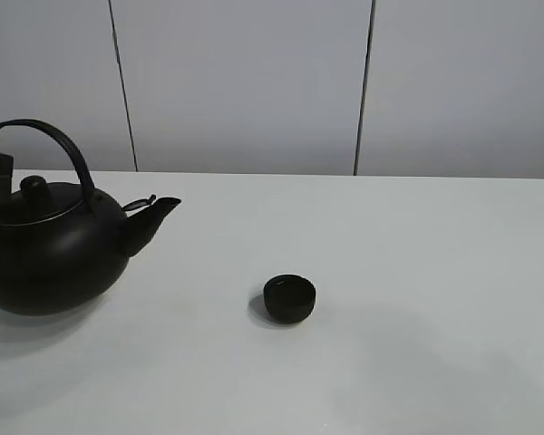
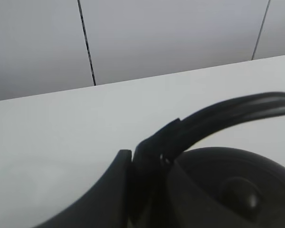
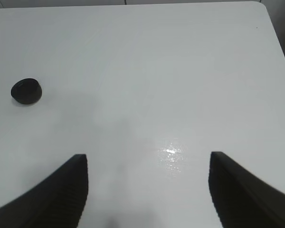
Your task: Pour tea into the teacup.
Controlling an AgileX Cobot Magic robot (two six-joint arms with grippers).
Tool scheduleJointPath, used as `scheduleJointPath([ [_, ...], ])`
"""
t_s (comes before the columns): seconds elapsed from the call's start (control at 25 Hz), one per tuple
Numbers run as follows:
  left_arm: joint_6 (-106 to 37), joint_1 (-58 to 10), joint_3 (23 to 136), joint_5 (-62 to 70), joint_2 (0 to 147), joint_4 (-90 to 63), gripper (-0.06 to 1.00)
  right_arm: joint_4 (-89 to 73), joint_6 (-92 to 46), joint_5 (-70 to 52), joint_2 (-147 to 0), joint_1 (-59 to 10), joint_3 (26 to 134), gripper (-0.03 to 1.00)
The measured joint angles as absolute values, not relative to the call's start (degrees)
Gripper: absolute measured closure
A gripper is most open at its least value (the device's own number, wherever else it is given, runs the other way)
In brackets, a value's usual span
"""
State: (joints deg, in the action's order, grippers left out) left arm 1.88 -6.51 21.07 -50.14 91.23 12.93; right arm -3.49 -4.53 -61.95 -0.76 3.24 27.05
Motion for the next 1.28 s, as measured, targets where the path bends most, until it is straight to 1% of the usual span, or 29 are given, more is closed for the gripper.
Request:
scheduleJointPath([
  [0.28, 1.88, -3.28, 20.75, -54.01, 93.62, 16.06, 0.83, -3.49, -4.53, -61.95, -0.76, 3.24, 27.05, 0.47],
  [0.56, 1.88, -3.24, 20.8, -57.27, 98.64, 18.29, 0.83, -3.49, -4.53, -61.95, -0.76, 3.24, 27.05, 0.47],
  [0.96, 0.0, -3.24, 19.31, -57.43, 98.87, 23.09, 0.83, -3.49, -4.53, -62.0, -0.76, 3.24, 27.05, 0.47],
  [1.28, -0.39, -3.24, 19.31, -57.43, 98.87, 20.55, 0.83, -3.49, -4.53, -62.0, -0.76, 3.24, 27.05, 0.47],
])
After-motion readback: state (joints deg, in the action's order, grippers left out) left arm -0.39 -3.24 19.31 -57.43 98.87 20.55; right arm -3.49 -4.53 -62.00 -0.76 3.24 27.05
